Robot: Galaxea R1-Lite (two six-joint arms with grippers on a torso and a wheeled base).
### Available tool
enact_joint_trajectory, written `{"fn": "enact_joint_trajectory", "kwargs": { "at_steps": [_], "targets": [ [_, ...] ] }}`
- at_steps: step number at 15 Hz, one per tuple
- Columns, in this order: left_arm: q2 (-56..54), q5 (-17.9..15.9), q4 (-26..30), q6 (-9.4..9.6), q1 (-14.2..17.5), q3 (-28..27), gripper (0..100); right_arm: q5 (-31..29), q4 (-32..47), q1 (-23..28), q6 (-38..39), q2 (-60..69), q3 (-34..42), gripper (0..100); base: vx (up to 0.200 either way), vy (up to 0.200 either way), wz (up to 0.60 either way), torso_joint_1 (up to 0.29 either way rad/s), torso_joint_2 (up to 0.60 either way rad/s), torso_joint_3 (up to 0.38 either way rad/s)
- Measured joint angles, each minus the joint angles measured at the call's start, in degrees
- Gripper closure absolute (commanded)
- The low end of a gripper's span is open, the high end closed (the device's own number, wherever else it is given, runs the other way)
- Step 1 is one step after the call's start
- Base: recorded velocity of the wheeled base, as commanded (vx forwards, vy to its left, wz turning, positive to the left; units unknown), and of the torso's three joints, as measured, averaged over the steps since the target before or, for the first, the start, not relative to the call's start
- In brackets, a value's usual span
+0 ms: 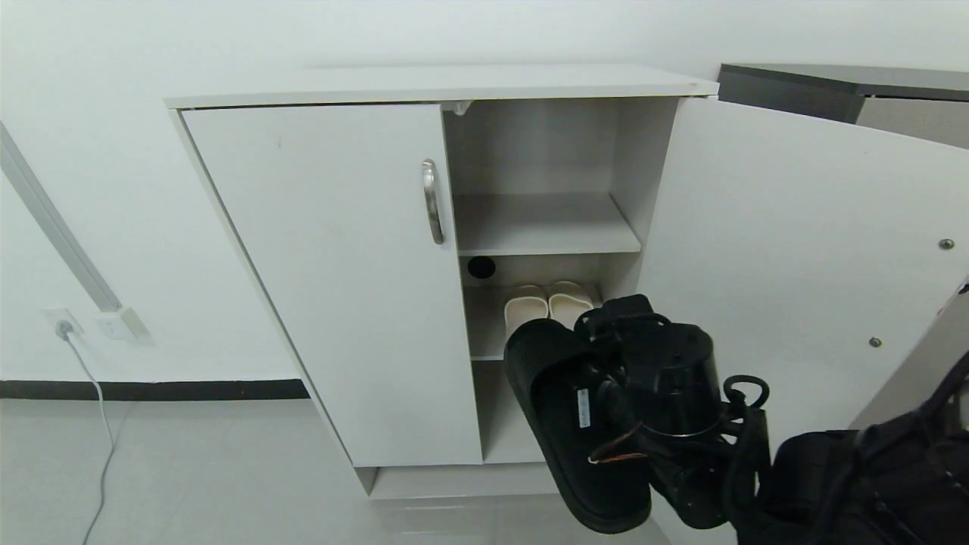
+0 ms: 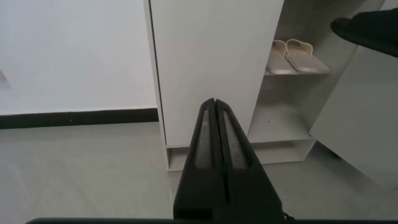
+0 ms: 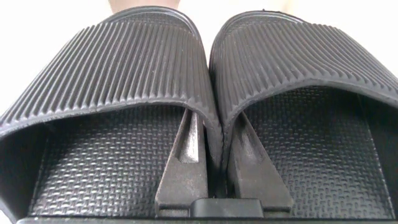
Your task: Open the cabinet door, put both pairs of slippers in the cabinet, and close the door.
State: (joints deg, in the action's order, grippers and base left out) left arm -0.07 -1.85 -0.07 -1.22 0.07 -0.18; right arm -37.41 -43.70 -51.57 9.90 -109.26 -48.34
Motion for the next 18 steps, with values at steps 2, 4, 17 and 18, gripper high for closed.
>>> {"fn": "enact_joint_trajectory", "kwargs": {
  "at_steps": [2, 4, 17, 18],
  "targets": [
    [0.0, 0.0, 0.0, 0.07, -0.02, 0.0, 100, -4.38, 8.48, -0.83, 3.93, -2.8, -5.99, 100, 0.0, 0.0, 0.0, 0.0, 0.0, 0.0],
    [0.0, -0.06, 0.02, 0.1, 0.02, 0.0, 100, -6.29, 21.07, -0.96, 9.53, -4.51, -12.78, 100, 0.0, 0.0, 0.0, 0.0, 0.0, 0.0],
    [0.0, -0.04, 0.0, 0.11, -0.02, 0.02, 100, -12.46, 34.93, -1.29, 6.27, -5.47, -36.45, 100, 0.0, 0.0, 0.0, 0.0, 0.0, 0.0],
    [0.0, -0.06, 0.0, 0.11, 0.02, 0.02, 100, -12.42, 34.93, -1.33, 6.16, -5.64, -37.19, 100, 0.0, 0.0, 0.0, 0.0, 0.0, 0.0]
  ]
}}
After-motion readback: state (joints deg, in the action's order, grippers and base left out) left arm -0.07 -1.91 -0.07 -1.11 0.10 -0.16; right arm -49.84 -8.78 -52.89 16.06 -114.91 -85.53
